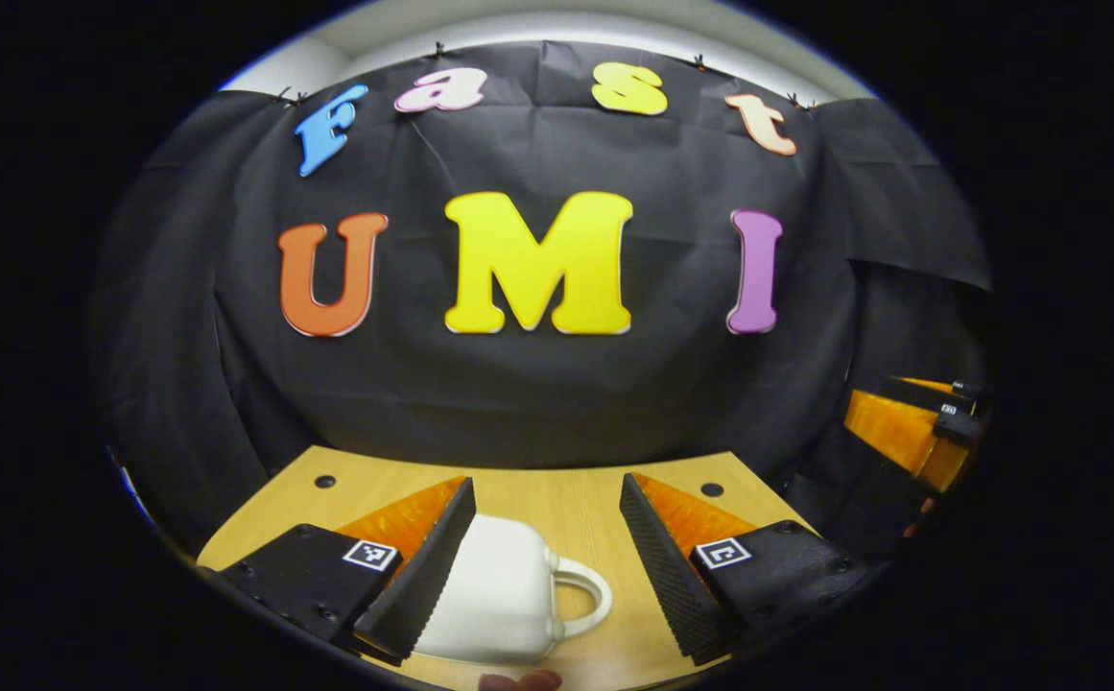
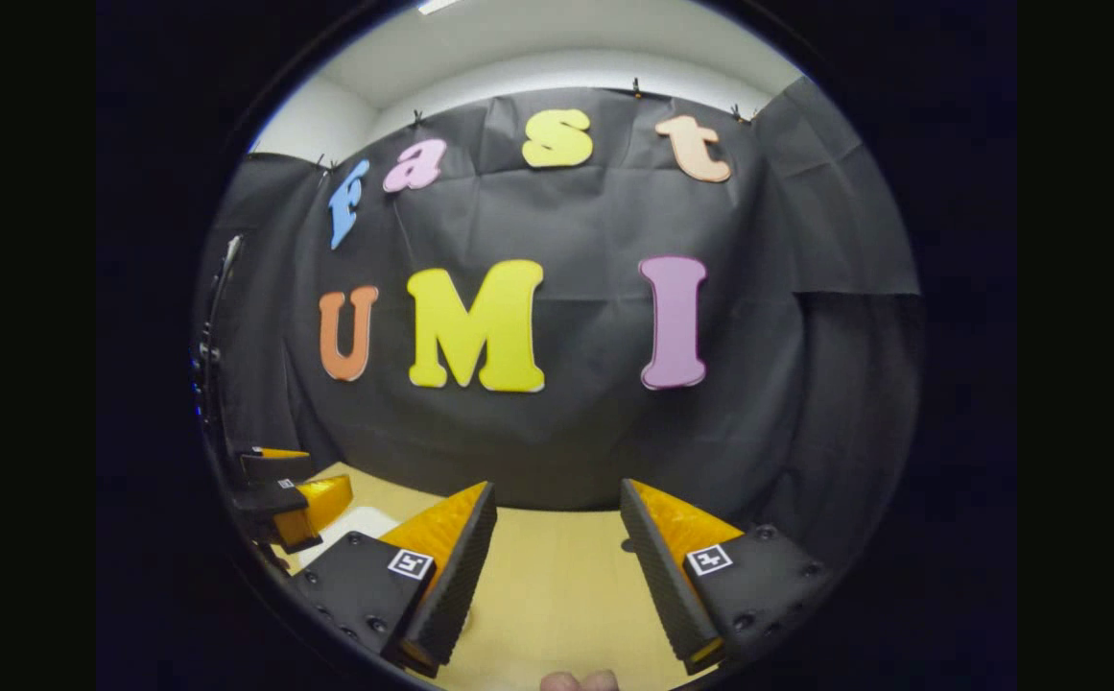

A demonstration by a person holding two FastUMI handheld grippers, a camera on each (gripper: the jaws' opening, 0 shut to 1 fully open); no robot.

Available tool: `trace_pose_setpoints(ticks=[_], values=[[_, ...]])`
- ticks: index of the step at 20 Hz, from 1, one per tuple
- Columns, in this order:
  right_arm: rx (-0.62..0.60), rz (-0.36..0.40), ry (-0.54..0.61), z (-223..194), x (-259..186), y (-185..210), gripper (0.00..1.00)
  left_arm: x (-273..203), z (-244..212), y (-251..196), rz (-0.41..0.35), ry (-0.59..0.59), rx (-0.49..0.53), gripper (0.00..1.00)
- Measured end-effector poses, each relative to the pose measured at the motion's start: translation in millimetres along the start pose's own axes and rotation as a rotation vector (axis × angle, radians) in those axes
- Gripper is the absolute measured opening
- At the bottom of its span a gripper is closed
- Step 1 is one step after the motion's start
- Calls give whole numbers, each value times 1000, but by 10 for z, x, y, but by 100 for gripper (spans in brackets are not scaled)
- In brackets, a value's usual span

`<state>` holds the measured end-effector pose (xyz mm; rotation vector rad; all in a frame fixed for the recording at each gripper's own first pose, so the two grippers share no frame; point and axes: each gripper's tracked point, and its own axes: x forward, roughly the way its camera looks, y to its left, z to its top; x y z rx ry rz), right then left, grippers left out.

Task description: First open the suitcase, pack the skin care products into it, and then close the suitcase.

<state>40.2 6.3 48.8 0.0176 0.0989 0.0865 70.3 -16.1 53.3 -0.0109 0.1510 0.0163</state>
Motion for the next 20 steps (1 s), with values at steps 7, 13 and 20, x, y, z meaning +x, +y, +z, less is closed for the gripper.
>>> trace_pose_setpoints(ticks=[7,13,20], values=[[-13,5,-129,313,-114,538,77,-359,462,309,15,-152,-7,96],[-24,15,-143,308,-195,856,77,-493,450,374,-11,-149,-56,96],[-38,38,-141,313,-233,1031,80,-569,384,472,-13,-130,-66,96]])
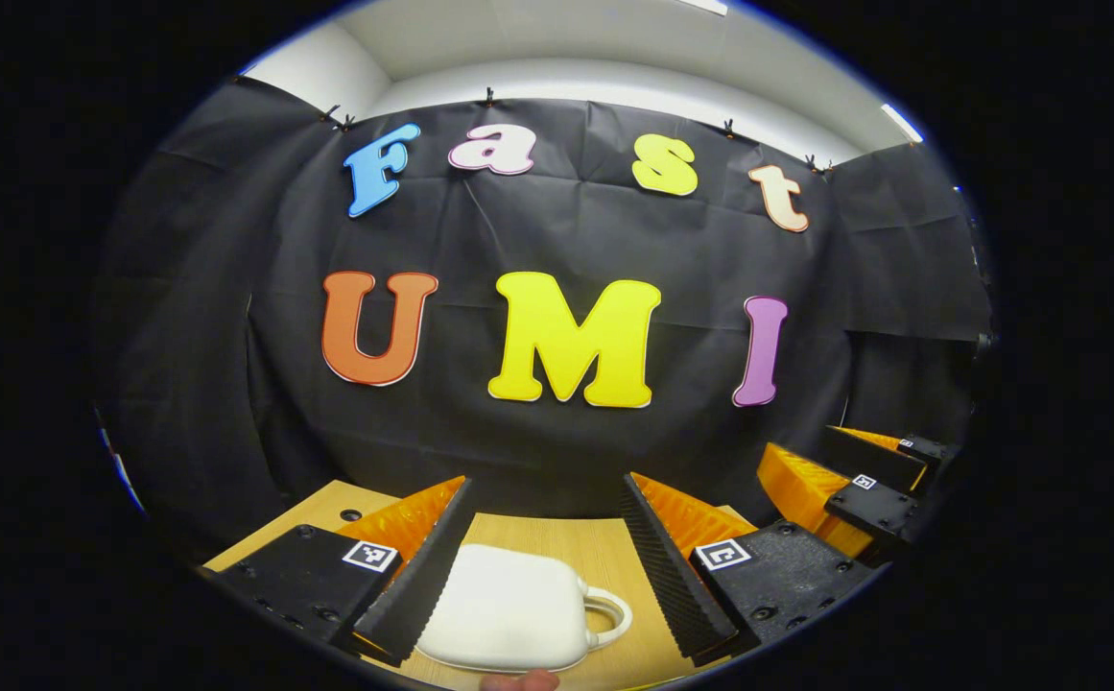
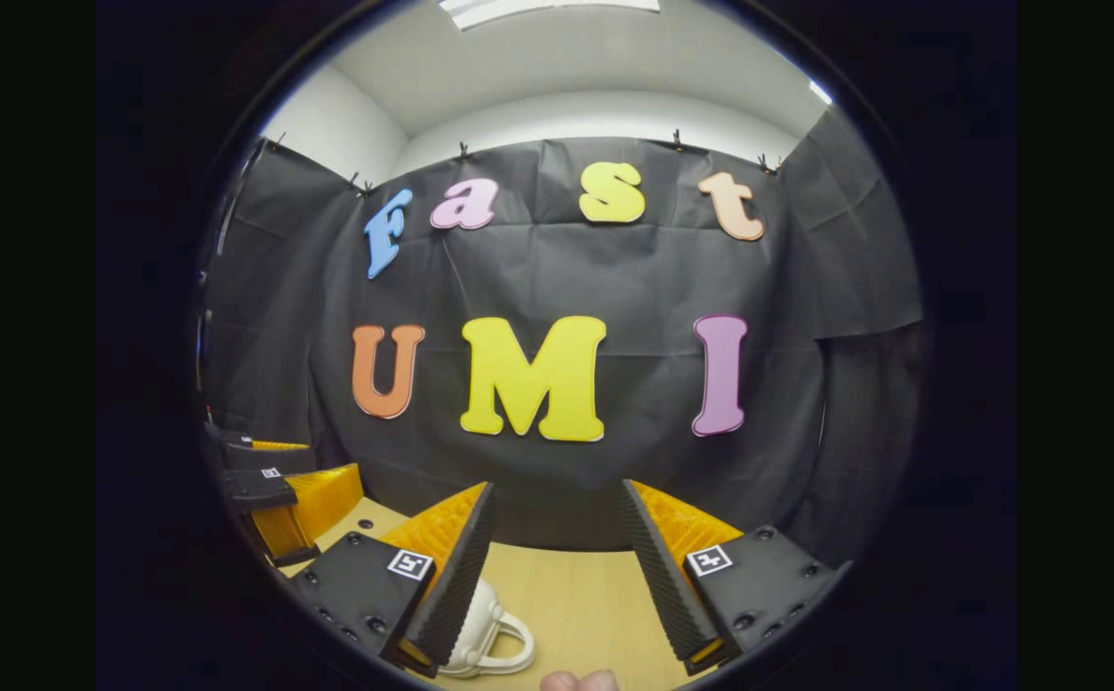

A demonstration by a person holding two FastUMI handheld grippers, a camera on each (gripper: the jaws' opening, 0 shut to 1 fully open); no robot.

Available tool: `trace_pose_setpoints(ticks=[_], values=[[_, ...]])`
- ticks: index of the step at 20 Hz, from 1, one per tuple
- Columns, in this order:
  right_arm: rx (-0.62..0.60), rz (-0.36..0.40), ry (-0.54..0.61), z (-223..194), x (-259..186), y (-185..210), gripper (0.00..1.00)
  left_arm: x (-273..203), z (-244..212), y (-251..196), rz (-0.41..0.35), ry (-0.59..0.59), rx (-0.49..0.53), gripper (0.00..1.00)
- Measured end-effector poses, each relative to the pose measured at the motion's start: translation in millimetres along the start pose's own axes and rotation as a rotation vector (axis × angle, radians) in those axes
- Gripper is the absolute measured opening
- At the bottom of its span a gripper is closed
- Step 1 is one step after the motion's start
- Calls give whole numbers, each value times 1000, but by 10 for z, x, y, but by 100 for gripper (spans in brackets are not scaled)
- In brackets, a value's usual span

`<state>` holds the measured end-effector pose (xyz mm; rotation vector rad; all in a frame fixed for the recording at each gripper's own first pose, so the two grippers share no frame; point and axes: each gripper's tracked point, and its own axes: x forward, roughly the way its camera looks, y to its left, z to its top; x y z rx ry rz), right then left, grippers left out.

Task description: First open the suitcase, pack the skin care products into it, and then close the suitcase.

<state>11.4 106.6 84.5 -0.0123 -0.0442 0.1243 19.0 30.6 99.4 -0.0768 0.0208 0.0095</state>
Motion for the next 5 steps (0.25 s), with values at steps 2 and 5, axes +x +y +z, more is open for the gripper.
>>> trace_pose_setpoints(ticks=[2,5], values=[[3,2,4,-8,-11,19,77,-15,19,11,1,1,2,97],[3,6,12,-28,-17,30,77,-20,-7,-7,-5,7,-3,96]])
